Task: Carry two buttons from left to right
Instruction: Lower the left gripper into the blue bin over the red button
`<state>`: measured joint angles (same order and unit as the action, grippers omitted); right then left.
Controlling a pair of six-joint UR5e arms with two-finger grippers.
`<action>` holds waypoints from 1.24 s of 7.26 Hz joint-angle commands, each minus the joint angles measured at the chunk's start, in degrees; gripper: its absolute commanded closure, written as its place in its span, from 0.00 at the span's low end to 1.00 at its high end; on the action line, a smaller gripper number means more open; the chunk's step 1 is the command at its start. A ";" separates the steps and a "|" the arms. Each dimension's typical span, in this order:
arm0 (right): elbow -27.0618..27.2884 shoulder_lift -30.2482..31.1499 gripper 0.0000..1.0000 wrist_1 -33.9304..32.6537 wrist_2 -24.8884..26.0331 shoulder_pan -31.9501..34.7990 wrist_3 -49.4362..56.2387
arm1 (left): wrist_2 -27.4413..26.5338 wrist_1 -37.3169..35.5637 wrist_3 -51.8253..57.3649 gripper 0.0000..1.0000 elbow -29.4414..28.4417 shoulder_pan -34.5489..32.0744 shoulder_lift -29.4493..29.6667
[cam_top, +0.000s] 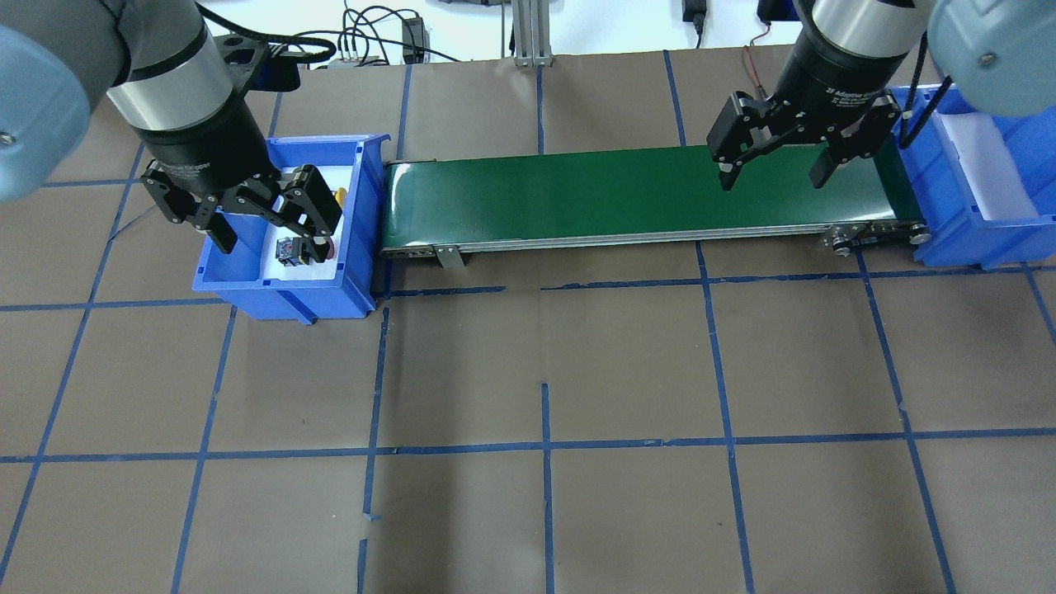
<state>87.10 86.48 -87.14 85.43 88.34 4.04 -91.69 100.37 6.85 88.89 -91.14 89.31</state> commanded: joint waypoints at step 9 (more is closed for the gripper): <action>0.00 0.00 0.00 -0.14 0.09 -0.01 0.00 | -0.16 -25.13 48.68 0.00 -0.82 6.58 15.26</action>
<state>87.10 86.48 -87.27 85.51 88.33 4.07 -92.03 77.45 45.45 88.42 -86.53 101.70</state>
